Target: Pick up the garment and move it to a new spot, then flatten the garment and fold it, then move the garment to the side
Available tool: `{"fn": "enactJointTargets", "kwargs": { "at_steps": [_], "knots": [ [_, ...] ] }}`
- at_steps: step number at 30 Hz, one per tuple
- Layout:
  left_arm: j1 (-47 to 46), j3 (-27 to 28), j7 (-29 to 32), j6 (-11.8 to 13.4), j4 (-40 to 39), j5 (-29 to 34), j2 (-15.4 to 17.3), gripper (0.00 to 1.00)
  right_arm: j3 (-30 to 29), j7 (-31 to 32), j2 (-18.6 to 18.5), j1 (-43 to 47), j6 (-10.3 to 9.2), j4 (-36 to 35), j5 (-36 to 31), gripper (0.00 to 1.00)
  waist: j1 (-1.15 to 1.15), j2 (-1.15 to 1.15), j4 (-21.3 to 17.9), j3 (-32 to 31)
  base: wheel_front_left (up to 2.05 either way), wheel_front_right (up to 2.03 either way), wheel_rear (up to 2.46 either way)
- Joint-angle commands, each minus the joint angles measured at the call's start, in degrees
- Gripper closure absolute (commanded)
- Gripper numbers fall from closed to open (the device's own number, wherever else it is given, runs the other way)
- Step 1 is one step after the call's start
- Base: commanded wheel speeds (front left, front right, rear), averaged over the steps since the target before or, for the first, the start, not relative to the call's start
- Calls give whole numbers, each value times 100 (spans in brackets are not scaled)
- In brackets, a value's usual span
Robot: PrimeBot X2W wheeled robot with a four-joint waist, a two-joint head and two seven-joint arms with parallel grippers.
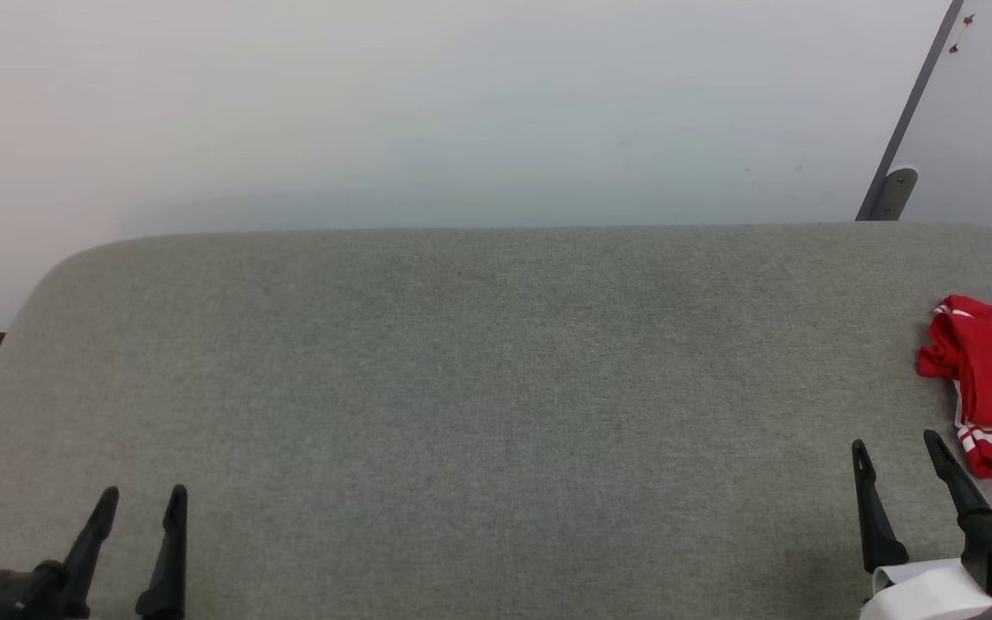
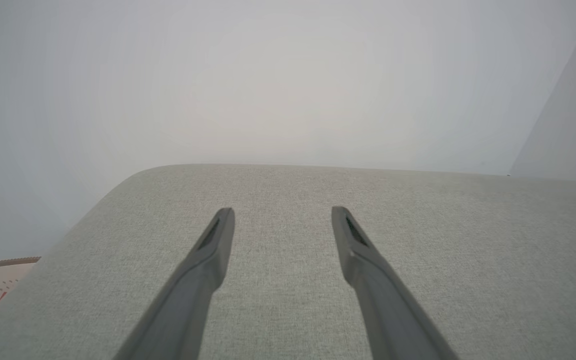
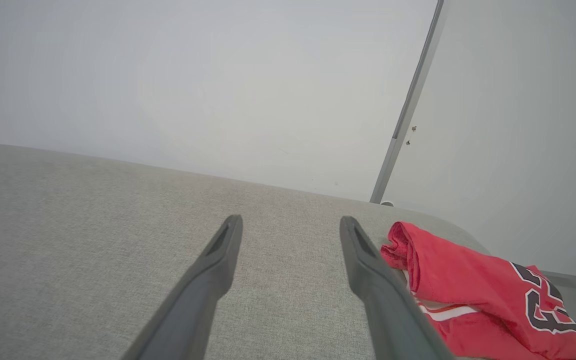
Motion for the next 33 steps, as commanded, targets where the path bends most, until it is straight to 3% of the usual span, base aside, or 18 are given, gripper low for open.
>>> {"fn": "enactJointTargets", "kwargs": {
  "at_steps": [1,16,17,21,33],
  "knots": [
    [56,11,-3,5,-29,-18,-18,0,12,-23,24,71,-12,-24,-14,0,0,0,-3,1,0,0,0],
    [104,26,-3,5,-130,-23,-56,0,16,-23,52,96,-12,-61,-46,0,0,0,11,0,0,0,0],
    [53,0,1,0,-96,-36,-62,100,17,1,35,30,0,-16,-24,100,0,0,10,0,0,0,0],
    [97,-57,29,0,68,-130,-243,100,-8,78,70,93,1,201,71,100,0,0,11,1,0,0,0],
    [-108,23,374,0,123,-1215,-492,100,-52,431,119,-14,0,216,1582,100,0,0,16,17,0,0,0]
  ]
}}
